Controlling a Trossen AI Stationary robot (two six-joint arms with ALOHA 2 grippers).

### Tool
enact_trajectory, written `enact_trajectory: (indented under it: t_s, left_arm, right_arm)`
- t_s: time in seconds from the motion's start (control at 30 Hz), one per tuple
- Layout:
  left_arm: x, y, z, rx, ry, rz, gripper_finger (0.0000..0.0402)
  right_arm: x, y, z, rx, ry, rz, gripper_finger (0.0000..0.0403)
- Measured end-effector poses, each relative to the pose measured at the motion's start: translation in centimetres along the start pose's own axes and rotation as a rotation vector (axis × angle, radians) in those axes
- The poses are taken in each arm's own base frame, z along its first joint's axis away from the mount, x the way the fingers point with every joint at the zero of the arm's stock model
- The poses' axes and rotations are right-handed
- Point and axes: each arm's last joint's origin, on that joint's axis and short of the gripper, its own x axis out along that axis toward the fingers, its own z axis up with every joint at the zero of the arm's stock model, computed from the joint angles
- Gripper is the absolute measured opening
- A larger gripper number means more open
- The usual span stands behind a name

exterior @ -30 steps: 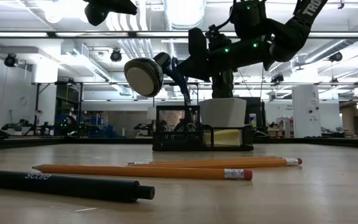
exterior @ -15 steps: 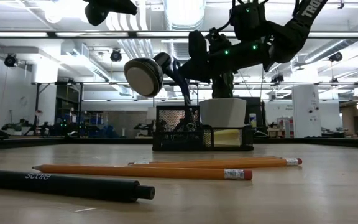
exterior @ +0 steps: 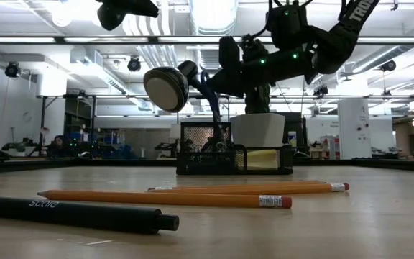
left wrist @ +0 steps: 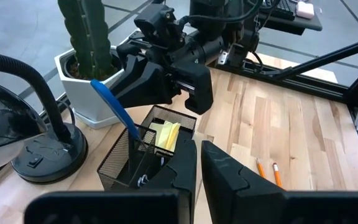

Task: Pick and place office supplies into organizer
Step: Put the blue scissors into the black desk organizer

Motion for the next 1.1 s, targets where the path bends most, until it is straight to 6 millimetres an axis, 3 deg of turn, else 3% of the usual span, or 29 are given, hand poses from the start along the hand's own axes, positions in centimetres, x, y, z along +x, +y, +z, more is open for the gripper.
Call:
enact_trajectory:
  t_s: [0.73, 0.97, 1.1]
  left_arm:
    - [0.0, 0.0, 0.0, 0.001, -0.001, 0.000, 0.0008]
    - [0.0, 0.0, 0.0, 0.001, -0.002, 0.000, 0.0008]
    - [0.0, 0.0, 0.0, 0.000, -0.001, 0.000, 0.0008]
  right_arm:
    - [-0.2, 0.0, -0.1, 0.072, -0.023, -0.001, 0.0066]
    - [0.9, -0.4, -2.7, 0.105, 0.010, 0.012, 0.0066]
    - [1.0, -0.2, -3.2, 0.109, 0.001, 0.018, 0.0066]
